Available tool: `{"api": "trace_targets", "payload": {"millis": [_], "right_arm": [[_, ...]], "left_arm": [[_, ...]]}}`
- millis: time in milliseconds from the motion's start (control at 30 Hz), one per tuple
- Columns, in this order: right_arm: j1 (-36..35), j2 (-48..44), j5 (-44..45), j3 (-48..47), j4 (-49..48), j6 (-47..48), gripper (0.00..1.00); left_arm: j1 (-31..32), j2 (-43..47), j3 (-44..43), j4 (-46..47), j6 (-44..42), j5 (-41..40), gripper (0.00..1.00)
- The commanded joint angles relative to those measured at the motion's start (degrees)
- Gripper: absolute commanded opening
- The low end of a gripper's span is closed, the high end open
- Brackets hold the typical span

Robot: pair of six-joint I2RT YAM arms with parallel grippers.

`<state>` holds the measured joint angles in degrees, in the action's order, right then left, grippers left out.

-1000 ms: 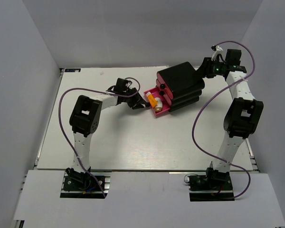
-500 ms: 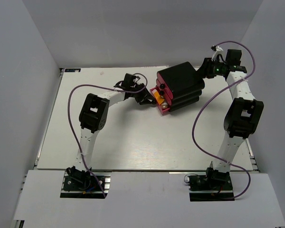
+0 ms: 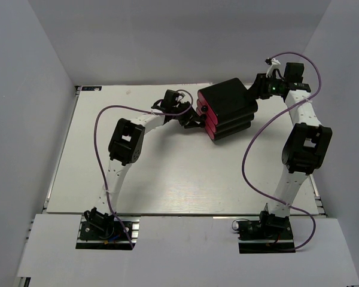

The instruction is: Organize the makeup

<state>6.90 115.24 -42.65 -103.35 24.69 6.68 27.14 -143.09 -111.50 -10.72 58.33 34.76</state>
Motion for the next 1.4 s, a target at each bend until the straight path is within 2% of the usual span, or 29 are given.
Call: {"api": "trace_targets", "payload": {"millis": [0, 133, 200, 233, 333, 367, 400, 500, 667, 800, 900, 967, 1033, 1067, 1133, 1167, 1233, 1367], "right_arm": [[-2.3, -0.4, -4.7, 1.1, 5.4, -0.2, 0.48], [-2.0, -0.6, -4.0, 1.0, 5.1, 0.1, 0.55], [-1.6, -0.8, -3.1, 0.7, 5.1, 0.1, 0.62], [-1.6, -1.1, -2.8, 0.5, 4.9, 0.3, 0.70], [-0.7, -1.9, -0.8, -0.4, 4.2, -0.1, 0.87], [-0.6, -2.2, 0.2, -0.6, 3.8, -0.3, 0.89], [0.3, -2.8, 0.8, -0.7, 3.4, -0.5, 0.89], [1.6, -3.9, 2.5, -1.1, 1.9, -1.2, 0.89], [4.0, -6.4, 4.4, -0.5, 1.2, 0.2, 0.89], [5.1, -10.4, 4.1, 3.5, 0.4, 2.6, 0.89], [5.1, -11.0, 2.6, 5.1, 1.2, 3.5, 0.89], [5.0, -11.2, 1.6, 5.9, 1.4, 3.4, 0.88], [5.1, -11.3, 0.9, 7.0, 1.3, 3.2, 0.81], [5.0, -11.4, 0.6, 7.4, 1.2, 3.1, 0.78], [4.9, -11.7, -0.1, 8.3, 1.1, 3.1, 0.71], [4.9, -11.9, -0.2, 8.5, 1.1, 3.1, 0.69], [4.9, -11.9, -0.7, 8.8, 1.0, 3.2, 0.65], [4.6, -11.4, -1.0, 8.8, 0.5, 2.8, 0.61]], "left_arm": [[0.6, -0.6, -1.0, 0.1, 0.4, -1.3, 0.49], [0.6, 0.9, 1.1, 0.1, 0.1, -1.8, 0.49], [0.6, 1.8, 2.7, 0.3, 0.2, -2.2, 0.50], [0.6, 3.2, 4.6, 0.6, 0.3, -2.7, 0.51], [-0.8, 7.8, 10.7, 1.9, 0.8, -4.4, 0.63], [-1.4, 9.4, 12.5, 2.5, 0.8, -5.4, 0.67], [-2.2, 10.9, 14.1, 2.8, 0.9, -7.1, 0.74], [-3.5, 15.7, 18.7, 3.3, 0.9, -8.9, 0.83], [-5.9, 22.8, 23.9, 3.2, 0.3, -12.0, 0.86], [-7.8, 27.5, 28.3, 5.5, -0.8, -11.2, 0.86], [-7.8, 27.2, 29.6, 6.5, -1.2, -8.7, 0.78], [-7.3, 25.0, 29.3, 6.9, -0.9, -7.2, 0.65], [-6.5, 23.0, 27.7, 6.6, -0.8, -6.8, 0.50], [-6.0, 21.8, 26.7, 6.1, -0.7, -6.5, 0.35], [-5.3, 18.2, 23.4, 5.8, 0.2, -5.9, 0.23], [-5.3, 17.1, 22.2, 5.0, 0.6, -5.9, 0.13], [-4.6, 13.5, 17.3, 3.2, 0.5, -6.2, 0.09], [-3.0, 7.8, 10.0, 0.0, 1.3, -6.5, 0.09]]}}
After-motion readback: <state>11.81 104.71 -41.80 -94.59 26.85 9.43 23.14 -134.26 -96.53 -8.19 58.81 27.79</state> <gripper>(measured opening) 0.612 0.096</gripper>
